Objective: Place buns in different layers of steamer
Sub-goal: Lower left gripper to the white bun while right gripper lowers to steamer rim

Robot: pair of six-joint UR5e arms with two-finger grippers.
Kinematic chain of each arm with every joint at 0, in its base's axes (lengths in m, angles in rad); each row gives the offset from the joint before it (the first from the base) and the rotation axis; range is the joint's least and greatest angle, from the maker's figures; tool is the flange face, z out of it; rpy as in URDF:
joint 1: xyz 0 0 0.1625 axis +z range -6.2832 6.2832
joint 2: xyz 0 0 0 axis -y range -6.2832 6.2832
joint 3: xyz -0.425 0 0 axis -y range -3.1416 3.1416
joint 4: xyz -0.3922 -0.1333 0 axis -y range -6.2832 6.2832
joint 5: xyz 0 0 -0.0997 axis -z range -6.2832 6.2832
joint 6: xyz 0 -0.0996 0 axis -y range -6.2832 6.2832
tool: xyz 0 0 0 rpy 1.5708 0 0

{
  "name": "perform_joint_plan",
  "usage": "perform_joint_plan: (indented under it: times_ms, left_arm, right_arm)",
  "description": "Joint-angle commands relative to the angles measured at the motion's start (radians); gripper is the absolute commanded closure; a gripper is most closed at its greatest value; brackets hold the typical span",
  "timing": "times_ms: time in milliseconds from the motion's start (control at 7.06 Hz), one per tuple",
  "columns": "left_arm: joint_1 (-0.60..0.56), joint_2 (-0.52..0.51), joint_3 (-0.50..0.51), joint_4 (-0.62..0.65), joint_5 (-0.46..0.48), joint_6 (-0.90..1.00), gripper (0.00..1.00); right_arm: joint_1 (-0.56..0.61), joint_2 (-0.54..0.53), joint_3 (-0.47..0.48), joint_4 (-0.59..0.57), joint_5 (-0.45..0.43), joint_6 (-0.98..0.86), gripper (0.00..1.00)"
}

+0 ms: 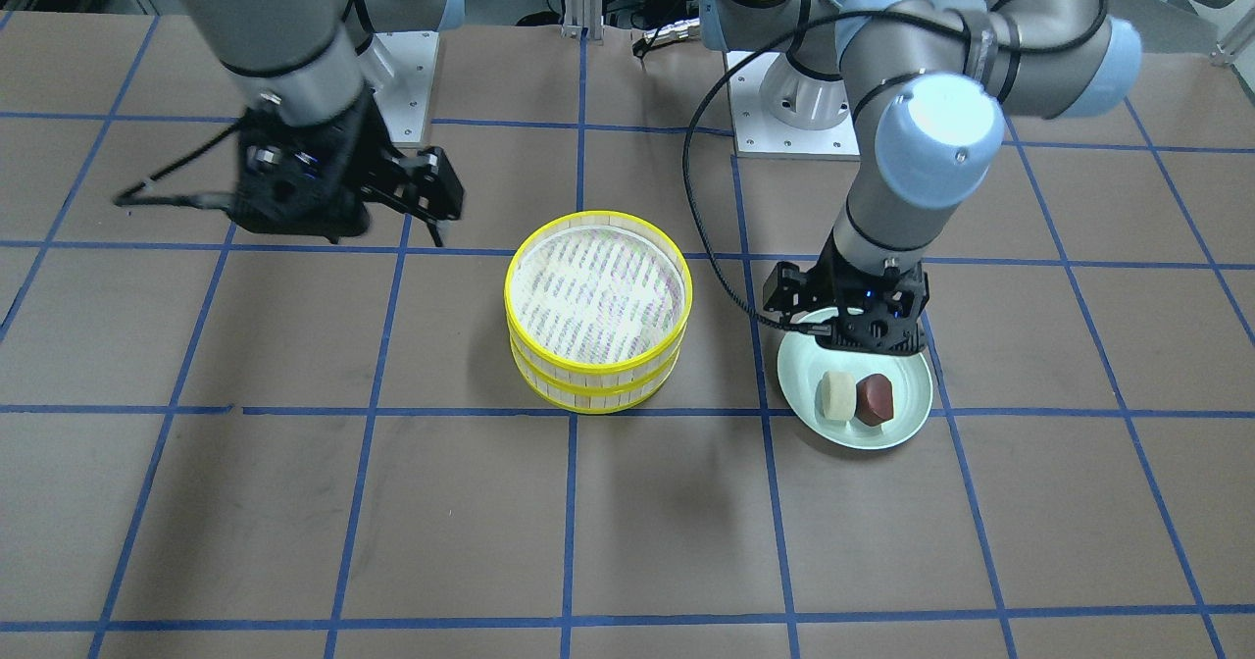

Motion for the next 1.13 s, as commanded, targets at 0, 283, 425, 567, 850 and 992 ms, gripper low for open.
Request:
perform_joint_plan:
  times_ms: [0, 283, 425, 567, 850, 992]
  left_arm:
    - [0.008, -0.125, -0.022, 0.074, -0.03, -0.001, 0.04]
    - [0.08, -0.188, -0.022, 0.103, -0.038, 0.022, 0.06]
    - [0.08, -0.197, -0.025, 0.103, -0.071, 0.021, 0.06]
    - [0.08, -0.197, -0.028, 0.1, -0.08, 0.018, 0.06]
    - [0.08, -0.208, -0.021, 0.102, -0.073, 0.022, 0.1]
    - [0.08, -0.196, -0.013, 0.1, -0.07, 0.024, 0.09]
  right_arm:
    - [0.115, 0.159, 0.129, -0.209, -0.009, 0.072, 0.0]
    - [0.115, 0.21, 0.165, -0.234, -0.001, 0.066, 0.0]
    - [0.116, 0.221, 0.166, -0.228, 0.004, 0.065, 0.08]
    - [0.116, 0.223, 0.165, -0.223, 0.002, 0.054, 0.32]
    - [0.113, 0.211, 0.154, -0.222, -0.009, 0.025, 0.88]
    - [0.109, 0.205, 0.148, -0.217, -0.012, 0.025, 0.94]
